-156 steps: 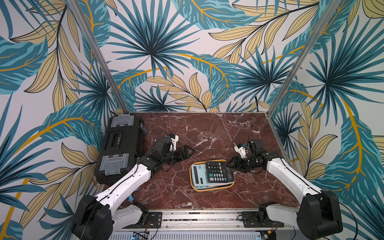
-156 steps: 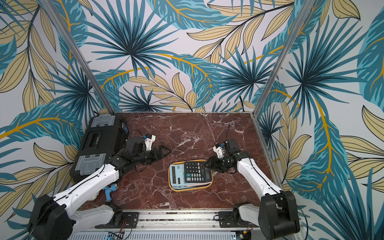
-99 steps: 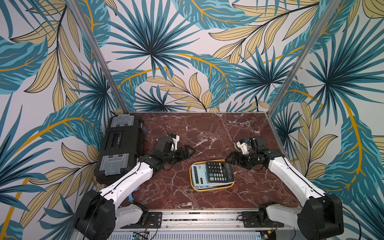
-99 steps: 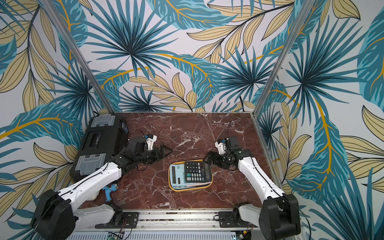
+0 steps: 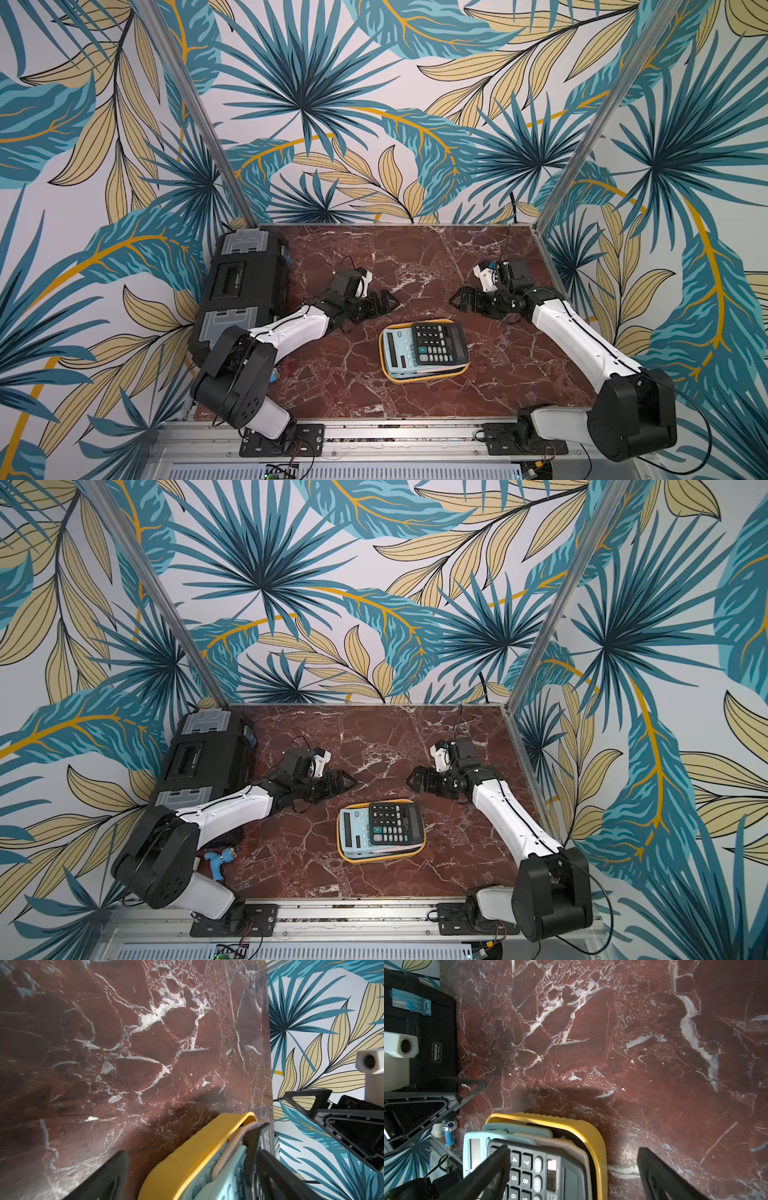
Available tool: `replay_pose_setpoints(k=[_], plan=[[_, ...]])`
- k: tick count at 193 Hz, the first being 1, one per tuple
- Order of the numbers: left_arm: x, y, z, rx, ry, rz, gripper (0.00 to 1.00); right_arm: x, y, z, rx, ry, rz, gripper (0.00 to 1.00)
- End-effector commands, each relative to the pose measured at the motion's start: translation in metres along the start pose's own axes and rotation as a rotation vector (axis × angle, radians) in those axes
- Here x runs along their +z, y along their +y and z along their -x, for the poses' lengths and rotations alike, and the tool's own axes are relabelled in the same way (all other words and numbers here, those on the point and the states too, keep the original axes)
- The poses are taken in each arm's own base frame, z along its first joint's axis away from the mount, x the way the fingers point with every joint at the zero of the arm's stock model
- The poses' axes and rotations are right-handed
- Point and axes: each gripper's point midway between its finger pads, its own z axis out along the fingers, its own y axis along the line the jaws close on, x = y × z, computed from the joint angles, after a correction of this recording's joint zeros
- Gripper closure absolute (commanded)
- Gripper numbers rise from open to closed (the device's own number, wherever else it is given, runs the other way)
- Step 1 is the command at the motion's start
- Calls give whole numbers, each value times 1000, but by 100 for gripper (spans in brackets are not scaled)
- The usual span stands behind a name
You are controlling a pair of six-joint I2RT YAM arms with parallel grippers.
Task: Put the calculator in the storage box
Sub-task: Place the calculator in the storage box.
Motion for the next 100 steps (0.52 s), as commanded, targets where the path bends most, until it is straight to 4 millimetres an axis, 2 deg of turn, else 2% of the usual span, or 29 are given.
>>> replay_pose_setpoints(k=[1,29,61,100], plan=[[-6,-24,20,69,-47,-59,0,-4,4,17,-23,-66,-4,1],[-10,-21,20,83,-54,-34,0,-5,2,18,-29,-87,-14,1],[-26,-21,25,113,-97,14,0,-12,5,22,-47,-137,-7,0],[-53,-26,29,131,-187,31,0,-39,10,26,-88,-236,-13,1]])
